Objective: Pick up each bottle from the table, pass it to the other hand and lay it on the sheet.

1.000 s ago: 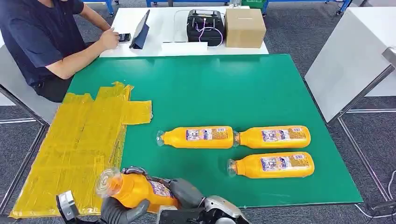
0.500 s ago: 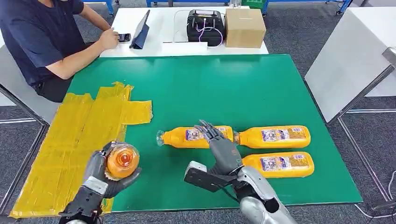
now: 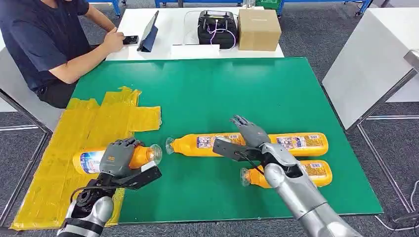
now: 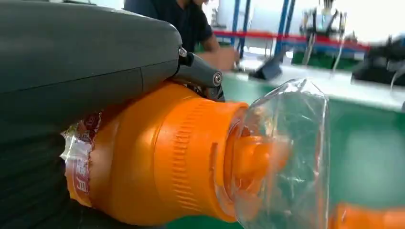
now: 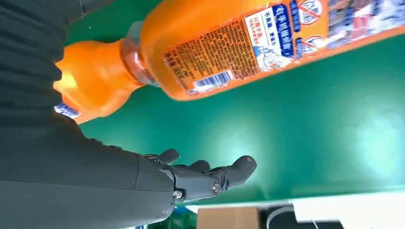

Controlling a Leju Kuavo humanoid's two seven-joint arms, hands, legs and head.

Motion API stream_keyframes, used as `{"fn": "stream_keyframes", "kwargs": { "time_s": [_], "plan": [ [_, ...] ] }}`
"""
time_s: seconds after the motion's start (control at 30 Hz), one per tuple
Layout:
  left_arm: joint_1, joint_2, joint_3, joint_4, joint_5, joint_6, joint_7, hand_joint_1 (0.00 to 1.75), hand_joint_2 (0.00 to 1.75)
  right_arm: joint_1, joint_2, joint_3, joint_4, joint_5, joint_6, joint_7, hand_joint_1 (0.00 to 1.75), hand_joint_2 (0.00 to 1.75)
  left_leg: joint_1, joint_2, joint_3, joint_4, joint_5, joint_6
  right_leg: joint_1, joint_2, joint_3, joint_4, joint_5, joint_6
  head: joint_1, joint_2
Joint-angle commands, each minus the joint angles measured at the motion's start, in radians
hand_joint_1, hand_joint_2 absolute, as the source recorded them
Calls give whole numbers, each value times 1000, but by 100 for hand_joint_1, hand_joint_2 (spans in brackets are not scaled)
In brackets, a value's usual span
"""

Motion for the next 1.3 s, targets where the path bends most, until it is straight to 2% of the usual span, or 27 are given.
{"fn": "stream_keyframes", "kwargs": {
  "time_s": [0.03,0.2,0.3,0.33,0.4,0.43,0.47,0.6,0.7,0.73,0.77,0.9,1.0,1.07,1.1,1.17,1.23,1.3],
  "plan": [
    [-136,51,-89,278,-1,-15,12,175,175,-150,64,68,303,1,-7,-10,0,175,0,1,1,-1,0,-1,0,1,0,0,0,0,0,0],
    [-141,59,-101,287,2,-41,24,175,175,-158,69,72,318,-8,-1,-15,0,175,0,1,0,0,0,0,0,0,0,0,0,0,0,0],
    [-204,89,-138,403,32,-117,30,175,175,-217,120,95,414,-8,-1,-19,0,175,0,3,-1,0,2,-1,0,2,-1,0,2,-1,0,0],
    [-221,95,-129,438,90,-156,4,0,175,-239,141,108,450,-4,-3,-25,0,175,0,2,-1,0,1,-1,0,2,-2,1,1,-1,0,0],
    [-263,137,-149,453,146,-205,-45,0,175,-293,164,135,473,18,-32,-37,0,175,-1,4,-1,0,1,-1,-1,4,-3,2,2,-1,0,0],
    [-306,178,-163,456,195,-315,-67,0,175,-340,181,142,474,11,17,-28,0,175,0,7,-1,0,2,-3,0,6,-4,2,3,-2,0,0],
    [-321,215,-170,439,248,-392,-90,0,0,-360,193,149,474,6,52,-22,0,175,0,6,-4,2,1,-2,0,5,-7,6,2,-1,0,0],
    [-344,375,-199,362,517,-579,-172,0,0,-385,234,213,554,-2,112,-50,0,175,0,7,-4,2,5,-5,1,6,-9,8,4,-5,0,0],
    [-357,437,-189,318,699,-654,-216,0,0,-378,242,292,625,-4,154,-103,0,175,3,8,-1,1,5,-6,3,6,-7,8,3,-5,0,0],
    [-356,453,-189,300,746,-656,-223,0,0,-370,242,314,643,-4,152,-114,44,175,3,7,-2,1,5,-6,3,5,-7,9,3,-5,0,0],
    [-347,443,-163,290,804,-659,-234,0,0,-361,239,329,655,-7,160,-122,175,175,3,6,-2,1,5,-6,3,5,-8,9,3,-5,0,0],
    [-332,440,-163,257,868,-668,-239,0,0,-345,228,356,676,-13,148,-139,175,175,4,0,-5,0,7,-7,4,-1,-9,8,2,-4,0,0],
    [-329,433,-156,259,889,-665,-251,0,0,-352,230,357,679,-18,163,-138,175,175,4,1,-7,1,7,-7,2,1,-11,9,2,-4,0,0],
    [-308,398,-106,248,988,-682,-288,0,0,-339,223,372,687,-23,184,-137,175,175,4,1,-6,0,7,-7,2,0,-10,8,2,-4,0,0],
    [-280,361,-66,258,1060,-719,-250,0,0,-303,220,374,700,-42,241,-142,175,175,4,1,-6,0,7,-7,2,0,-9,7,3,-3,0,0],
    [-240,298,-37,258,1095,-682,-283,0,0,-249,210,409,738,-17,178,-155,175,175,3,-1,-2,-4,8,-7,1,-2,-5,4,2,-4,1,0],
    [-214,222,30,202,1181,-668,-284,0,0,-229,200,442,765,0,172,-146,175,175,3,-3,1,-6,8,-7,1,-4,-3,1,3,-4,0,0],
    [-204,197,47,156,1204,-661,-248,0,0,-223,185,453,764,6,164,-147,175,175,2,-3,2,-3,7,-6,1,-4,-3,4,2,-3,0,0]
  ]
}}
